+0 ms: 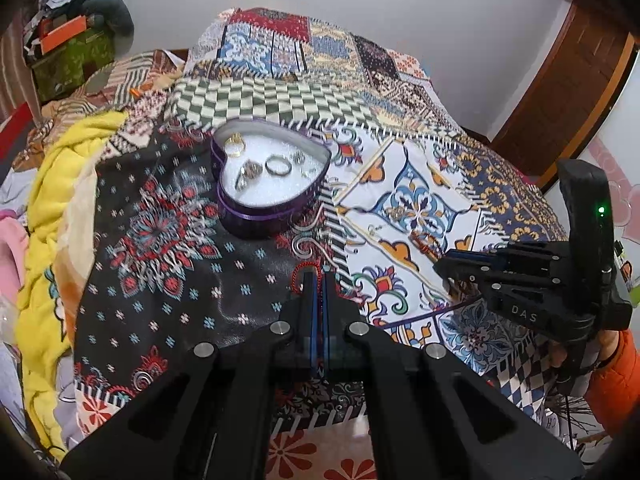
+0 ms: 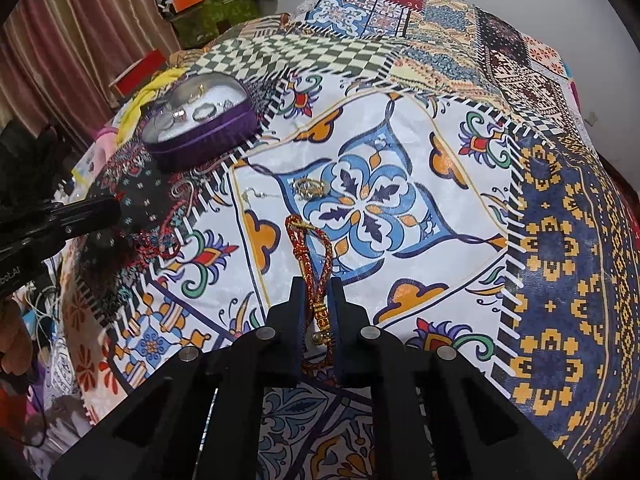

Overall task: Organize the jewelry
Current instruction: 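Carry the left gripper's item toward the tin while the right grasps the red beaded bracelet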

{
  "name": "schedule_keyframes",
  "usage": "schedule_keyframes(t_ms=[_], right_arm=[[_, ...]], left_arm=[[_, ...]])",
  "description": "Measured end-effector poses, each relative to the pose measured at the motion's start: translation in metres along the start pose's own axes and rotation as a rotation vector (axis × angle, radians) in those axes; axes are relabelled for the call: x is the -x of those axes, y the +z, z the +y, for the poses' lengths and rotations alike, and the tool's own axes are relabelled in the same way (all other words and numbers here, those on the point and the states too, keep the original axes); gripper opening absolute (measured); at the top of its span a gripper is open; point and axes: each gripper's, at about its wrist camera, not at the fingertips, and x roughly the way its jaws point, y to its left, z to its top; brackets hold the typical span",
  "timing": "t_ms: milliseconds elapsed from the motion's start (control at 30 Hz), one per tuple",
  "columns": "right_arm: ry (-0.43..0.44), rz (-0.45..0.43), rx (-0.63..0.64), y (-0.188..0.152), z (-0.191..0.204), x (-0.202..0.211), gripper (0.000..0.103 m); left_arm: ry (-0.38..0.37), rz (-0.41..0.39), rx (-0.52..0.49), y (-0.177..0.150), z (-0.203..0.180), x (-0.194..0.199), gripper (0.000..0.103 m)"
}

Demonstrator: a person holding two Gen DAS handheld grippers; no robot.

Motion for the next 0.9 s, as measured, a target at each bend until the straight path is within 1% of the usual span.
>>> schedule_keyframes(t_ms=[367, 700, 800, 900], right_arm=[[-0.042, -0.116, 0.022, 0.02, 0.006, 0.034, 0.009], [-0.028, -0.218, 0.035, 0.052, 0.019, 0.056, 0.009], [-0.018, -0.247, 0.048, 0.061, 0.026, 0.061, 0.009], [-0.01, -0.27, 0.065, 0.068, 0.034, 0.063, 0.009]], left_arm=[[0.011, -0.124, -0.041, 0.032, -0.008, 0.037, 0.0], [0.044, -0.237, -0.099, 0.067, -0.015, 0.065, 0.0], [0.05, -0.258, -0.108, 0.076, -0.015, 0.068, 0.0], [0.042, -0.256, -0.111, 0.08, -0.014, 0.067, 0.0]])
